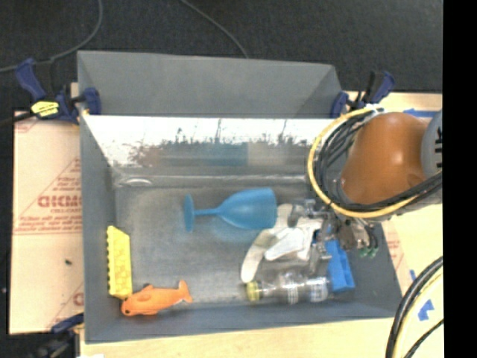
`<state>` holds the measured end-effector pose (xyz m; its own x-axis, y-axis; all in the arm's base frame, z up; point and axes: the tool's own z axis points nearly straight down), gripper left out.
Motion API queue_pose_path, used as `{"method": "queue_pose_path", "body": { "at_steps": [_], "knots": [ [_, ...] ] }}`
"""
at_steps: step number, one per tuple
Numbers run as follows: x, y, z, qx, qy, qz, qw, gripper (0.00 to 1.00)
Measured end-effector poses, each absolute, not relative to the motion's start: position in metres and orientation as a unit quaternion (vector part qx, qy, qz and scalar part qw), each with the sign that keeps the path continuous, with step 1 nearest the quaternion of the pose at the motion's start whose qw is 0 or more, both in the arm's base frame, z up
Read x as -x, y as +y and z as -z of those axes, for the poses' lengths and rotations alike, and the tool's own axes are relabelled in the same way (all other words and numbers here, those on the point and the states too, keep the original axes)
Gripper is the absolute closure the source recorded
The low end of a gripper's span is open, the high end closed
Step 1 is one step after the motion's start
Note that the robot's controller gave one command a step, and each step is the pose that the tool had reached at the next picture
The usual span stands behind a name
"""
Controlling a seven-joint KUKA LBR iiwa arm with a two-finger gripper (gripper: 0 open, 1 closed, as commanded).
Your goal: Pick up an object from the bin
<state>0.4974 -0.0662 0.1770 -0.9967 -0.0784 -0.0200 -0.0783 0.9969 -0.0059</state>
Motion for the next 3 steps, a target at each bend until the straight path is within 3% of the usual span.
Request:
{"method": "queue_pose_path", "body": {
  "at_steps": [1, 2, 3],
  "knots": [
    [-0.498, -0.073, -0.172, 0.016, 1.000, 0.003, 0.015, 0.00],
    [-0.495, -0.051, -0.101, 0.048, 0.999, 0.004, 0.010, 0.00],
    [-0.496, -0.056, -0.104, -0.013, 1.000, 0.003, 0.022, 1.00]
  ]
}}
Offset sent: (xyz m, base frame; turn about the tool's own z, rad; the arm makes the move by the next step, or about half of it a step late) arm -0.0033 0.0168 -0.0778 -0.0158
